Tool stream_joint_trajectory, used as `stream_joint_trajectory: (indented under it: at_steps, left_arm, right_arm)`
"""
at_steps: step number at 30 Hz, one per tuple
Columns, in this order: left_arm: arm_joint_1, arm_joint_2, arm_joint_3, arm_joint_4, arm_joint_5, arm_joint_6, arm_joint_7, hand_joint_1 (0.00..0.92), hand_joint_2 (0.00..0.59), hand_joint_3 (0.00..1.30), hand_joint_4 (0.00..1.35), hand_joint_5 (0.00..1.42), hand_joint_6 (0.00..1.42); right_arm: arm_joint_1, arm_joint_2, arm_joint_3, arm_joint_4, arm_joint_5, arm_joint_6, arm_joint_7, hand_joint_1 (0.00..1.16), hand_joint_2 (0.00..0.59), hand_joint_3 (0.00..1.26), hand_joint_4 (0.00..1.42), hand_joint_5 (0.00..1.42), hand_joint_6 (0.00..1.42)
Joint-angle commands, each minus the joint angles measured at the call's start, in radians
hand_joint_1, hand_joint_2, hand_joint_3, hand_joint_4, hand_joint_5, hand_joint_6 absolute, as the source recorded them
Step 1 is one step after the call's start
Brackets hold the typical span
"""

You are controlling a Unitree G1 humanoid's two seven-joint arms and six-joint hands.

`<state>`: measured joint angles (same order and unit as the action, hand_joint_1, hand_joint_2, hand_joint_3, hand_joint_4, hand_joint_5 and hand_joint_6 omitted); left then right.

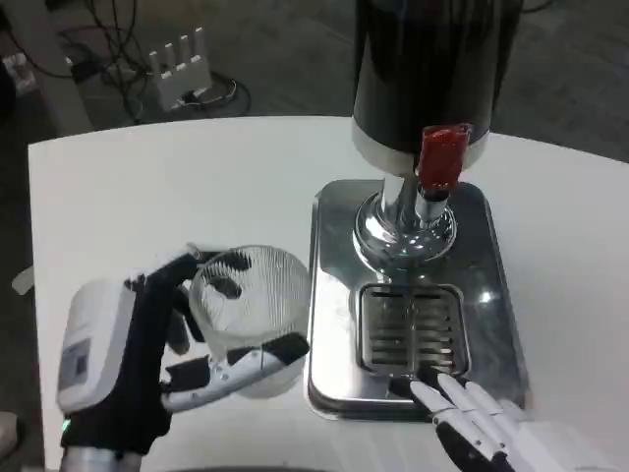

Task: Grasp the cup under the faucet to collect the drink, then remove the cup.

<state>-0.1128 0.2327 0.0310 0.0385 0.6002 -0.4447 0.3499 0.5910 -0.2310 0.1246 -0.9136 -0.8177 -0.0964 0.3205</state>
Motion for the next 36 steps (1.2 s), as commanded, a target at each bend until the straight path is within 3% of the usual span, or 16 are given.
stream_joint_trajectory:
  at_steps: [1, 11, 23, 31, 36]
  left_arm:
    - [-0.137, 0.005, -0.035, 0.098, 0.03, 0.004, 0.053, 0.52, 0.092, 0.77, 0.9, 1.01, 1.15]
    - [-0.332, 0.02, -0.137, 0.401, 0.061, -0.002, 0.121, 0.513, 0.096, 0.77, 0.9, 1.03, 1.15]
    - [-0.441, -0.013, -0.221, 0.522, 0.088, 0.023, 0.18, 0.507, 0.098, 0.77, 0.92, 1.04, 1.16]
    - [-0.557, 0.0, -0.276, 0.685, 0.116, 0.025, 0.227, 0.507, 0.099, 0.77, 0.92, 1.04, 1.17]
    - [-0.599, -0.013, -0.299, 0.766, 0.108, 0.025, 0.255, 0.503, 0.097, 0.78, 0.92, 1.04, 1.16]
  right_arm:
    - [0.03, 0.003, -0.015, -0.024, 0.015, -0.01, -0.016, 0.47, 0.436, 0.08, 0.0, 0.0, 0.0]
    - [0.062, 0.007, -0.04, -0.034, 0.045, -0.023, -0.034, 0.47, 0.436, 0.08, 0.0, 0.0, 0.0]
    - [0.091, 0.014, -0.036, -0.022, 0.054, -0.038, -0.067, 0.47, 0.436, 0.08, 0.0, 0.0, 0.0]
    - [0.151, 0.016, -0.064, -0.042, 0.079, -0.066, -0.096, 0.47, 0.436, 0.08, 0.0, 0.0, 0.0]
    - [0.157, 0.015, -0.073, -0.046, 0.084, -0.078, -0.091, 0.47, 0.436, 0.08, 0.0, 0.0, 0.0]
